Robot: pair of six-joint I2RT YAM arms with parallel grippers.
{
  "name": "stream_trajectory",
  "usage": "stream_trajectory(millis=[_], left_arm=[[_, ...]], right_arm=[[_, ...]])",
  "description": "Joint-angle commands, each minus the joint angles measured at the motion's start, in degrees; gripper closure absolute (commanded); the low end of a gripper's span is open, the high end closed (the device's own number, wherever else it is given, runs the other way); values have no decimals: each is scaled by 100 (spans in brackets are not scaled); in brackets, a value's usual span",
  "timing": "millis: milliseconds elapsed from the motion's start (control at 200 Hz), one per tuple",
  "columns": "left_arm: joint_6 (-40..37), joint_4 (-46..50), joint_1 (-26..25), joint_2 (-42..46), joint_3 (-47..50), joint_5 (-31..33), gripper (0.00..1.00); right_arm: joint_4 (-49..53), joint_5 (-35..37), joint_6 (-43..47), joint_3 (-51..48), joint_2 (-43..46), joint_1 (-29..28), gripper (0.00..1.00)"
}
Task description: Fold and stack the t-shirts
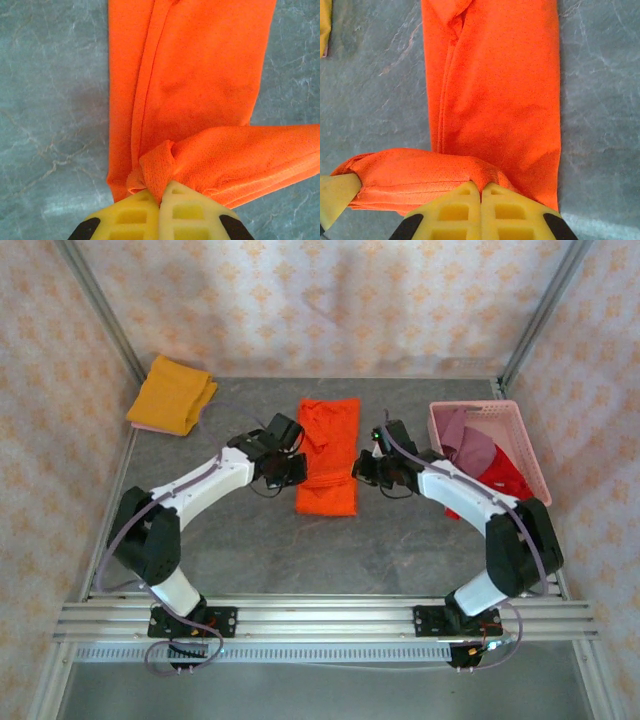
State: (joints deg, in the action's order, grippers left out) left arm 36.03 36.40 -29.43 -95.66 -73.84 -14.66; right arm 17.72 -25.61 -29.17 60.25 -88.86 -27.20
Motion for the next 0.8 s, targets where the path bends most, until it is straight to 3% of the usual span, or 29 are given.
stream_trajectory(millis=[0, 430, 791], left_arm=[[-207, 156, 124, -280, -323, 258, 100], [-285, -145, 271, -1243, -801, 279, 100], [-295, -227, 351, -1650, -1152, 116, 100]], right_arm=[[-227, 112, 214, 322, -355, 201, 100], [-590, 382, 218, 932, -1536, 395, 100], [-549, 749, 147, 1002, -1478, 403, 100]])
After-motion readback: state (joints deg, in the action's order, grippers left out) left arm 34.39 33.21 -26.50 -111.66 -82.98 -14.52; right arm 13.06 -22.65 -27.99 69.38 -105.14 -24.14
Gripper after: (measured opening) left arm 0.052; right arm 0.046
